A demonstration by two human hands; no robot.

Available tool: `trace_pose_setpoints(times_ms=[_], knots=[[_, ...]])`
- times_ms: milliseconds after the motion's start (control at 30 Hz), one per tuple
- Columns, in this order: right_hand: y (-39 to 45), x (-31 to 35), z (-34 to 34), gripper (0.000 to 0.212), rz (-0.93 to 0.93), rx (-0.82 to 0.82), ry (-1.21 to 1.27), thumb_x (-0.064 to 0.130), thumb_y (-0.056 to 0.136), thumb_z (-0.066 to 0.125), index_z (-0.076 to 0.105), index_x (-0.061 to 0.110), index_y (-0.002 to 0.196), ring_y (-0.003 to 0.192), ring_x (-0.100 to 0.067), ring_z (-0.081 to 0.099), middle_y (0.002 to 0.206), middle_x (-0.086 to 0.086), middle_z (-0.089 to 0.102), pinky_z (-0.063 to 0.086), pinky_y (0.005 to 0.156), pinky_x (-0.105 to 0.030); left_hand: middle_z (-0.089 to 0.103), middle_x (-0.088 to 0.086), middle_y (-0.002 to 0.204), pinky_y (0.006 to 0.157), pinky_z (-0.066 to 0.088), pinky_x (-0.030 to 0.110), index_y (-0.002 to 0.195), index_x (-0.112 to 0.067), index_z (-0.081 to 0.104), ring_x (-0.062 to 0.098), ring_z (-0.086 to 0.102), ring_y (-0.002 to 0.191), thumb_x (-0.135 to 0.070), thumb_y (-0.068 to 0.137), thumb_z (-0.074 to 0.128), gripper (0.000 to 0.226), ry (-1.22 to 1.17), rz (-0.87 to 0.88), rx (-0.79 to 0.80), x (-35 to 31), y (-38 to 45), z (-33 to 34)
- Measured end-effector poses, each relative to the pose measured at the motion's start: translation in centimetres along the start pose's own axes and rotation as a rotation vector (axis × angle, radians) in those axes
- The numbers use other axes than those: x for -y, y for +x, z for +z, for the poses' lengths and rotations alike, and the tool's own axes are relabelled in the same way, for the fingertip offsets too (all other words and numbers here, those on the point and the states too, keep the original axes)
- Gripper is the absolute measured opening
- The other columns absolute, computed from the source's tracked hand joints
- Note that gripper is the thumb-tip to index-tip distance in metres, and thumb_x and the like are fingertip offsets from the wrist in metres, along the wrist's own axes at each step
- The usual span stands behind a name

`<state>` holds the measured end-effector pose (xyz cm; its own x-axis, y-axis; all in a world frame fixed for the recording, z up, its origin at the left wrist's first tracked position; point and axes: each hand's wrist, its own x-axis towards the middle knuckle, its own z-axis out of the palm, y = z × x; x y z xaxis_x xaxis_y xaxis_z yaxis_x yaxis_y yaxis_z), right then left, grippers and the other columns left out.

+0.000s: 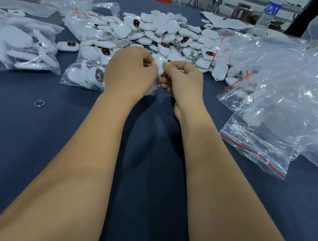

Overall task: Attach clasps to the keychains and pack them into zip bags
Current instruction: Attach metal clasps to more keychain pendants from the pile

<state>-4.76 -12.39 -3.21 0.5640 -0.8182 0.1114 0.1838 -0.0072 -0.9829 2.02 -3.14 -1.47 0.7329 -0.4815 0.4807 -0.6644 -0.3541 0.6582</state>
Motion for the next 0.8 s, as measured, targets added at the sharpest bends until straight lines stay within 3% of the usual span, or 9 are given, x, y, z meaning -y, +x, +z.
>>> trace_pose_setpoints(times_ms=[133,267,400,500,567,633,700,733,800], knots=[[0.1,0.1,-0.4,0.01,-0.019,-0.017,0.04,-0.002,0.088,0.065,0.063,0.005,0.081,0.049,-0.006,0.06,0.056,0.0,0.065,0.049,0.05,-0.02,0.068,-0.003,0.088,0.076,0.048,0.032,0.089,-0.021,0.077,0.015,0.06,0.087,-0.027,0.087,0.058,0.02,-0.132,0.096,0.021,-0.7,-0.3,0.6],[0.3,0.6,-1.3,0.017,0.01,0.084,-0.045,0.009,0.092,0.057,0.072,0.002,0.091,0.076,-0.016,0.064,0.08,-0.008,0.071,0.054,0.07,-0.03,0.047,-0.009,0.054,0.062,0.034,0.029,0.047,-0.021,0.053,0.01,0.042,0.058,-0.029,0.09,0.057,0.044,-0.269,0.073,0.065,-0.5,-0.1,0.6],[0.2,1.0,-1.4,0.025,0.092,0.204,-0.031,0.023,0.094,0.052,0.072,0.01,0.086,0.069,-0.008,0.064,0.077,0.003,0.071,0.051,0.063,-0.019,0.068,-0.007,0.079,0.068,0.043,0.021,0.083,-0.019,0.076,0.006,0.058,0.07,-0.037,0.094,0.053,0.031,-0.513,-0.129,0.081,-0.6,0.1,-0.1],[0.1,0.6,-1.2,0.014,-0.029,0.245,-0.356,0.021,0.086,0.068,0.063,0.016,0.074,0.066,-0.008,0.052,0.069,0.006,0.058,0.042,0.067,-0.024,0.074,-0.011,0.086,0.067,0.044,0.015,0.082,-0.031,0.074,0.003,0.062,0.074,-0.031,0.091,0.05,0.026,-0.592,-0.197,-0.046,-0.2,0.5,-0.7],[0.0,0.2,-1.2,0.032,-0.07,0.24,-0.481,0.017,0.083,0.072,0.046,0.019,0.064,0.051,-0.005,0.039,0.059,0.009,0.041,0.032,0.054,-0.021,0.07,-0.008,0.08,0.066,0.043,0.023,0.075,-0.028,0.068,0.009,0.052,0.067,-0.028,0.088,0.043,0.028,-0.468,-0.234,-0.12,0.6,0.8,-1.1],[0.0,0.1,-1.3,0.029,-0.086,0.224,-0.476,0.012,0.086,0.069,0.048,0.015,0.066,0.047,-0.002,0.042,0.061,0.007,0.043,0.036,0.051,-0.016,0.063,0.006,0.079,0.067,0.039,0.03,0.077,-0.02,0.061,0.015,0.048,0.073,-0.027,0.087,0.039,0.024,-0.22,-0.235,-0.136,1.7,1.0,-1.4],[0.0,0.0,-1.1,0.016,-0.081,0.222,-0.443,0.011,0.093,0.061,0.059,0.005,0.078,0.062,-0.006,0.05,0.069,0.002,0.052,0.047,0.063,-0.021,0.062,0.015,0.08,0.07,0.041,0.037,0.076,-0.012,0.057,0.025,0.051,0.08,-0.024,0.091,0.039,0.026,-0.019,-0.206,-0.083,2.4,1.0,-1.5],[0.1,0.0,-1.1,0.017,-0.081,0.219,-0.424,0.014,0.096,0.058,0.062,0.007,0.08,0.067,-0.008,0.051,0.071,0.003,0.054,0.05,0.069,-0.027,0.059,0.012,0.077,0.071,0.041,0.038,0.074,-0.012,0.054,0.03,0.052,0.085,-0.023,0.092,0.038,0.026,0.065,-0.184,-0.037,2.4,0.9,-1.4],[0.2,-0.2,-0.9,0.027,-0.102,0.168,-0.422,0.019,0.1,0.052,0.058,0.02,0.074,0.065,-0.005,0.048,0.069,0.01,0.053,0.045,0.067,-0.021,0.05,0.003,0.067,0.059,0.034,0.034,0.067,-0.013,0.047,0.031,0.05,0.082,-0.02,0.092,0.037,0.028,0.181,-0.166,0.04,2.1,0.7,-1.0]])
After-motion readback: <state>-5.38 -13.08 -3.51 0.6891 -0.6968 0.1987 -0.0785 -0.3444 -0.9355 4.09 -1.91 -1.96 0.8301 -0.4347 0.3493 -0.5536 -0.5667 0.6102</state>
